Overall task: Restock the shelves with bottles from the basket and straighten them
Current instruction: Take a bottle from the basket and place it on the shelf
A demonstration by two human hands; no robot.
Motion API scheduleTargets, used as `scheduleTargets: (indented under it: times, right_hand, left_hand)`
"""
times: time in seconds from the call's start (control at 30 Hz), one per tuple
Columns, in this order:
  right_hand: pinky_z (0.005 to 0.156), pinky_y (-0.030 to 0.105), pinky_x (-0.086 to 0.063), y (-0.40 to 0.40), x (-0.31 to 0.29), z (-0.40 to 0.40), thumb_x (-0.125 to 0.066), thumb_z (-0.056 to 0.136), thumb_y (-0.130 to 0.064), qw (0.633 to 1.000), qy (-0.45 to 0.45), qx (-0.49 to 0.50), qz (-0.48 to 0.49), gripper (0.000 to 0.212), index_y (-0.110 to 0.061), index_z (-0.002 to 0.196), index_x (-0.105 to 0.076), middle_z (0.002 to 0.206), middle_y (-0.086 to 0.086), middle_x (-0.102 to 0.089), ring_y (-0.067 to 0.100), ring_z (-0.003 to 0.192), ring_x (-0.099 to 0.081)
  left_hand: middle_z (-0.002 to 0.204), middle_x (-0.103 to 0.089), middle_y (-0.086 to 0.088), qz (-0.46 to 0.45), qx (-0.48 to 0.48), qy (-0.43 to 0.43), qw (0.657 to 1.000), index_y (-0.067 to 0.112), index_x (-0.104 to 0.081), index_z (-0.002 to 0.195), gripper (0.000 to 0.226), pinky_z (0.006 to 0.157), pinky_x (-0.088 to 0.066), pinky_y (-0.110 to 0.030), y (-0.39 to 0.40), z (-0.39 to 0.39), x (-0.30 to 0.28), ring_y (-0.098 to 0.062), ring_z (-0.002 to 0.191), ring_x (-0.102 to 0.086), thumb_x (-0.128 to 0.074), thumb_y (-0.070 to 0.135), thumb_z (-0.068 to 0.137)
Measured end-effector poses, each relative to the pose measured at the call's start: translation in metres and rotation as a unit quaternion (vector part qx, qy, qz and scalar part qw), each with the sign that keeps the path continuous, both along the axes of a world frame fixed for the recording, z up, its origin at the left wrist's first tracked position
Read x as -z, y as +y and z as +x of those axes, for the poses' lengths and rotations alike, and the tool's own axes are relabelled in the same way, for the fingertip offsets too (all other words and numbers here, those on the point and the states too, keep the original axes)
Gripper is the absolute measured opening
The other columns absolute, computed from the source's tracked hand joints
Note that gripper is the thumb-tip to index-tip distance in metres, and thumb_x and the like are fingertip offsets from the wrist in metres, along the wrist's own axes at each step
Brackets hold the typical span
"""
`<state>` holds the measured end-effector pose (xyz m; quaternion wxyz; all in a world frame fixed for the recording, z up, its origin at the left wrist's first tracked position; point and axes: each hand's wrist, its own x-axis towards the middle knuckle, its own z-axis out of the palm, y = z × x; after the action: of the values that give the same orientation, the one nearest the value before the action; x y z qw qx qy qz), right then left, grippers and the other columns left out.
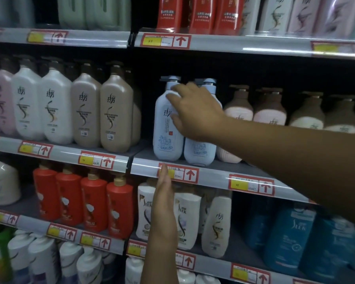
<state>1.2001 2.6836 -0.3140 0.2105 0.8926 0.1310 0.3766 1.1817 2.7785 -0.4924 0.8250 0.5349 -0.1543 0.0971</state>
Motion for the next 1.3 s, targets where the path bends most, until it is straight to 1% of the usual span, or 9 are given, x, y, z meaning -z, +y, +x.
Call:
scheduleTargets:
  times: [0.03,0.1,0.2,0.33,0.47,0.7,0.87,1.13,1.3]
  right_hand:
    - [0.099,0.046,-0.041,-0.002,0.007,-0.01,-0.052,0.097,-0.034,1.0,0.014,0.007,-0.018,0.048,-0.012,0.139,-0.051,0.146,0.01,-0.047,0.032,0.125,-0.047]
    - [0.099,0.047,-0.042,-0.006,0.023,-0.034,-0.053,0.095,-0.032,0.999,0.042,0.016,-0.03,0.044,-0.012,0.134,-0.054,0.139,0.011,-0.053,0.032,0.122,-0.05]
    - [0.1,0.045,-0.042,-0.019,0.051,-0.076,-0.052,0.093,-0.03,0.995,0.09,0.032,-0.009,0.042,-0.014,0.131,-0.056,0.133,0.009,-0.056,0.031,0.118,-0.052]
    - [0.1,0.044,-0.041,-0.046,0.086,-0.138,-0.053,0.092,-0.029,0.987,0.144,0.049,0.052,0.039,-0.014,0.128,-0.057,0.131,0.008,-0.056,0.03,0.117,-0.053]
    - [0.103,0.045,-0.039,-0.083,0.124,-0.196,-0.056,0.09,-0.032,0.977,0.18,0.073,0.092,0.042,-0.01,0.126,-0.057,0.129,0.01,-0.057,0.033,0.119,-0.053]
    - [0.106,0.049,-0.041,-0.15,0.192,-0.293,-0.058,0.092,-0.037,0.944,0.241,0.151,0.165,0.055,-0.006,0.137,-0.05,0.139,0.014,-0.052,0.037,0.128,-0.048]
    - [0.104,0.05,-0.044,-0.196,0.244,-0.346,-0.06,0.093,-0.036,0.913,0.306,0.171,0.21,0.056,-0.005,0.139,-0.049,0.143,0.017,-0.049,0.037,0.131,-0.045]
    - [0.104,0.042,-0.044,-0.247,0.343,-0.377,-0.061,0.09,-0.043,0.844,0.448,0.211,0.206,0.067,-0.014,0.146,-0.039,0.145,0.009,-0.044,0.03,0.132,-0.043]
    - [0.108,0.045,-0.041,-0.261,0.377,-0.382,-0.062,0.089,-0.04,0.809,0.505,0.207,0.219,0.074,-0.014,0.151,-0.031,0.155,0.009,-0.032,0.031,0.14,-0.035]
  left_hand:
    - [0.154,-0.036,0.026,-0.025,0.056,0.013,0.998,0.041,-0.036,0.152,0.054,0.109,-0.029,-0.021,-0.005,-0.023,0.018,0.003,0.143,-0.033,-0.047,0.046,0.1]
    - [0.156,-0.032,0.028,0.08,0.004,0.009,0.997,0.047,-0.036,0.151,0.047,0.117,-0.026,-0.029,-0.004,-0.032,0.014,0.003,0.142,-0.031,-0.042,0.042,0.105]
    - [0.158,-0.035,0.015,0.215,-0.105,-0.031,0.97,0.038,-0.038,0.152,0.047,0.122,-0.026,-0.042,-0.015,-0.05,0.021,-0.006,0.145,-0.03,-0.042,0.039,0.105]
    - [0.144,-0.053,-0.005,0.416,-0.219,-0.146,0.87,0.016,-0.048,0.144,0.053,0.111,-0.039,-0.048,-0.016,-0.072,0.024,-0.025,0.134,-0.044,-0.04,0.038,0.097]
    - [0.143,-0.052,-0.011,0.554,-0.244,-0.194,0.772,0.01,-0.047,0.142,0.055,0.105,-0.039,-0.052,-0.033,-0.112,0.033,-0.033,0.132,-0.043,-0.046,0.036,0.093]
    - [0.145,-0.05,-0.018,0.663,-0.129,-0.283,0.681,0.004,-0.049,0.141,0.062,0.105,-0.041,-0.05,-0.083,-0.189,0.075,-0.037,0.129,-0.048,-0.04,0.037,0.089]
    - [0.129,-0.057,-0.008,0.721,-0.052,-0.284,0.63,0.011,-0.054,0.131,0.049,0.091,-0.04,-0.044,-0.101,-0.229,0.113,-0.031,0.115,-0.05,-0.043,0.037,0.09]
    - [0.142,-0.053,-0.008,0.789,0.062,-0.309,0.527,0.013,-0.05,0.141,0.055,0.102,-0.036,-0.044,-0.128,-0.245,0.186,-0.029,0.125,-0.047,-0.054,0.034,0.09]
    - [0.144,-0.051,-0.007,0.815,0.117,-0.32,0.47,0.013,-0.051,0.139,0.058,0.1,-0.035,-0.043,-0.159,-0.247,0.22,-0.029,0.125,-0.046,-0.045,0.039,0.088]
